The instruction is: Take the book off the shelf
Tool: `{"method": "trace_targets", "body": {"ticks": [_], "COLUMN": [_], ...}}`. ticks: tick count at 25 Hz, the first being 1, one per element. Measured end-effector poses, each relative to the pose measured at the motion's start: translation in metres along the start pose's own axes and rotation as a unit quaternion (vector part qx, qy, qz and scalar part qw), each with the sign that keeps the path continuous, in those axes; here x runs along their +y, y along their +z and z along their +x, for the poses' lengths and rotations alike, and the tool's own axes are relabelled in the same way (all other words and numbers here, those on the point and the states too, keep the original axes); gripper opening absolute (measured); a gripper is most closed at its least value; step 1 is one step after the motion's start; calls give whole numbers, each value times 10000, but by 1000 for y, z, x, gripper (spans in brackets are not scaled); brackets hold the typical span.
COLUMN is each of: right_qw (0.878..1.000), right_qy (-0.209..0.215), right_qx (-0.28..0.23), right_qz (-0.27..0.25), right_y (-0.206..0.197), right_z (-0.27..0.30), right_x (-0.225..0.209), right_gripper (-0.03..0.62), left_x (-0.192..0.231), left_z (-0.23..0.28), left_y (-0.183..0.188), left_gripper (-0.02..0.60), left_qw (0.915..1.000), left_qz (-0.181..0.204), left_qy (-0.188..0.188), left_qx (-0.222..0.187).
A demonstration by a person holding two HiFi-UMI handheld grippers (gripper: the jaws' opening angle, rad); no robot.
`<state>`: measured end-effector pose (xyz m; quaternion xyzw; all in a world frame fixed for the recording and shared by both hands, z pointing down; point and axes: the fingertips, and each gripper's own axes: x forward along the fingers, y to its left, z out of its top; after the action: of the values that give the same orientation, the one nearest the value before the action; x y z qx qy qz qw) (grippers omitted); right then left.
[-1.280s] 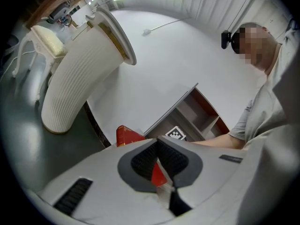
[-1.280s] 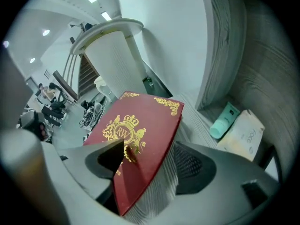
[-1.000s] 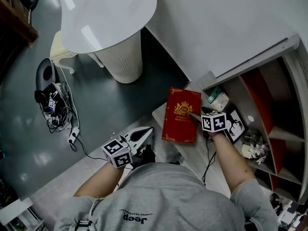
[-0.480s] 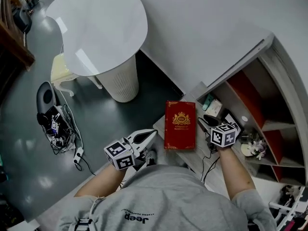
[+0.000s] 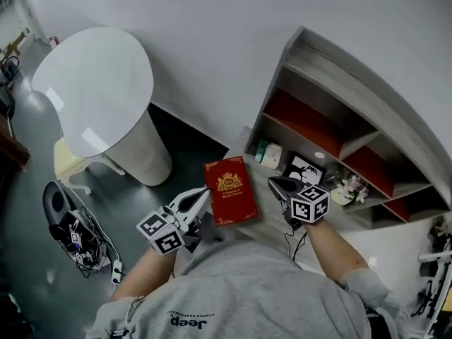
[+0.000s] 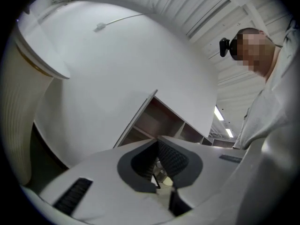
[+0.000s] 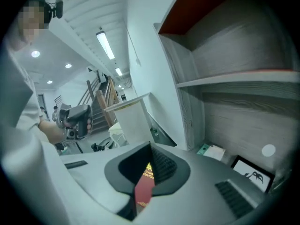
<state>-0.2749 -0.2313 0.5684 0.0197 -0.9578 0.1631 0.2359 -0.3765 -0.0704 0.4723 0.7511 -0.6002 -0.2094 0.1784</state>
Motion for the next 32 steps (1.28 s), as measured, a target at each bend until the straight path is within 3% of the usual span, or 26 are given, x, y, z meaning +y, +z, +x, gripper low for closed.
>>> {"method": "trace_targets", "body": {"ticks": [6, 12, 22, 32], "right_qw": [9973, 9866, 9595, 9388], "right_qy": [-180, -727, -1730, -2197], "right_qx": [-691, -1458, -2222, -2643], "right_qz": [-166, -107, 27, 237], "right_y": [28, 47, 24, -9], "right_z": [-90, -206, -382, -486], "right_x": [-7, -36, -77, -90], "right_gripper": [-11, -9, -8, -9], "left_x": [-53, -128, -234, -311], "left_z": [53, 120, 209, 264], "left_y": [17, 17, -20, -62], "left_gripper": [28, 28, 28, 28], "left_qw": [9990, 9938, 9805, 9658], "left_qz": [337, 589, 802, 980], "left_qy": [-291, -934, -1726, -2265], "left_qx": [17, 145, 496, 797]}}
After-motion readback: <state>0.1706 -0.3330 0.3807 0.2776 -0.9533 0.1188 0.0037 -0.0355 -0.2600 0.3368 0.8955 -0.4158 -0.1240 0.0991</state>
